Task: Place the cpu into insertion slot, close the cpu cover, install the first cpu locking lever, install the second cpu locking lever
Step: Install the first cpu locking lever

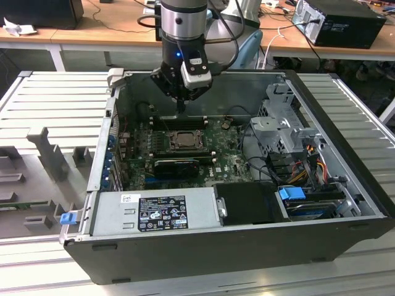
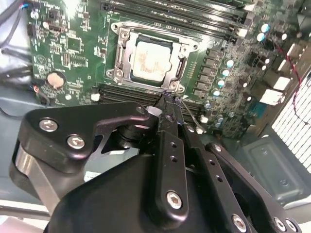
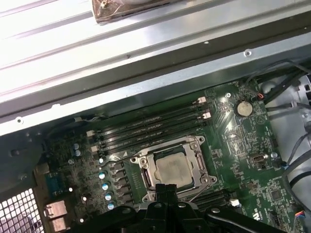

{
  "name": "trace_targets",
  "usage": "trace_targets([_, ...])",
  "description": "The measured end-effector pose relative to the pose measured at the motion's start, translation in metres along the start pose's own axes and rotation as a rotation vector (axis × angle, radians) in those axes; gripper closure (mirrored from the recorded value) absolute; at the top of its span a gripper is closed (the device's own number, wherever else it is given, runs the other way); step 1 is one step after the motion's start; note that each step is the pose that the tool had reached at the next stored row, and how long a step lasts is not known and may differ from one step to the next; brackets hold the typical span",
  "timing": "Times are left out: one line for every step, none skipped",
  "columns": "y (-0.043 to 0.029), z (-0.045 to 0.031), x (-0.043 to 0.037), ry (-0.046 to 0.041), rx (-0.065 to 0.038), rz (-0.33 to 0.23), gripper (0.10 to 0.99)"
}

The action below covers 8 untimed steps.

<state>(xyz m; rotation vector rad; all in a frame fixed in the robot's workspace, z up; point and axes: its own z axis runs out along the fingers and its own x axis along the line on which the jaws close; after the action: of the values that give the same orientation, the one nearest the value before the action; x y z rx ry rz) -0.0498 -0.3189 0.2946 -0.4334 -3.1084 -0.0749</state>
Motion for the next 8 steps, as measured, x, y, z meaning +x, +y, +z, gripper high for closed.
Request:
trace_targets([0.0000, 0.0001, 0.0000, 0.0007, 0.000, -0.016, 0.980])
trace_targets([0.0000, 0.0001, 0.0000, 0.0014, 0.000, -0.030, 0.980])
trace_targets([0.0000, 0.0002, 0.0000, 0.0024, 0.000, -0.051, 0.980])
trace_targets([0.0000, 0.0002, 0.0000, 0.0030, 0.001, -0.064, 0.980])
trace_targets([0.0000, 0.0003, 0.0000, 0.0036, 0.001, -0.077, 0.980])
trace_targets([0.0000, 0.0003, 0.0000, 0.0043, 0.001, -0.093, 0.980])
trace_targets([0.0000, 0.0004, 0.0000, 0.0049, 0.001, -0.104, 0.980])
trace_targets([0.0000, 0.0004, 0.0000, 0.0061, 0.001, -0.130, 0.980])
